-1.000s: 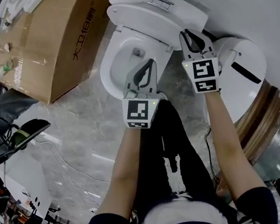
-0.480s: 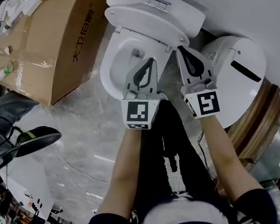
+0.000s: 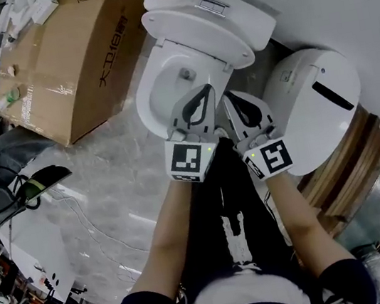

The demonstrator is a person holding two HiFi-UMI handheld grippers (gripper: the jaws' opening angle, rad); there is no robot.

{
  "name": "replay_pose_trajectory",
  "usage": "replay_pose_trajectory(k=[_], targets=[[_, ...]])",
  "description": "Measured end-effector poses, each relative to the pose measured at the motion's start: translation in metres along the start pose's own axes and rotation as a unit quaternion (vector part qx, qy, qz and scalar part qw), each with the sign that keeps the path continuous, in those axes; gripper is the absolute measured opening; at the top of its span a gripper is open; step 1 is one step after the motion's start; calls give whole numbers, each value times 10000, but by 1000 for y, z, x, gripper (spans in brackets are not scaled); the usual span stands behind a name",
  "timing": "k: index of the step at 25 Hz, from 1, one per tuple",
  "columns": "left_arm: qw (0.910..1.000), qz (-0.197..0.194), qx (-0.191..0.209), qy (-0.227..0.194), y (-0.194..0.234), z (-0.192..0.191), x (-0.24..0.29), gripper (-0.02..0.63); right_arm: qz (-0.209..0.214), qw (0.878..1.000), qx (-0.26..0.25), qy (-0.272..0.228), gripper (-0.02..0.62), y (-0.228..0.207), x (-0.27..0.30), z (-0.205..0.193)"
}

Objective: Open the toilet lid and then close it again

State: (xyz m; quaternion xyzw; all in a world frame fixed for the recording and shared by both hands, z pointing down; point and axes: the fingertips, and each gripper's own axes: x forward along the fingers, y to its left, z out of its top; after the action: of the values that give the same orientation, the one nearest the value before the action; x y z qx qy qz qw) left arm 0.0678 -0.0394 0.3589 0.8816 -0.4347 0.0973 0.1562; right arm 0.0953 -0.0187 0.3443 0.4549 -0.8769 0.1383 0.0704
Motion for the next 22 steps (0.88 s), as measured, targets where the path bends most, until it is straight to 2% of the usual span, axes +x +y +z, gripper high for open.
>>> replay_pose_trajectory(k=[4,9,14,17,22], targets=[[10000,19,-66,-41,-3,-1,-4,6,185,9998,-94,-34,8,13,0,2],[9999,36,-82,-77,-6,-2,-8,6,177,9994,-205,230,8,13,-5,-9],[9998,95,-122,-131,-7,-1,-12,6,367,9981,-310,376,8,16,-9,-13],[9998,106,-95,-137,-11,-1,-16,6,392,9977,-478,282,8,16,-13,-9],[9997,107,-82,-191,-16,5,-19,6,146,9951,-957,209,9,6,-15,2]])
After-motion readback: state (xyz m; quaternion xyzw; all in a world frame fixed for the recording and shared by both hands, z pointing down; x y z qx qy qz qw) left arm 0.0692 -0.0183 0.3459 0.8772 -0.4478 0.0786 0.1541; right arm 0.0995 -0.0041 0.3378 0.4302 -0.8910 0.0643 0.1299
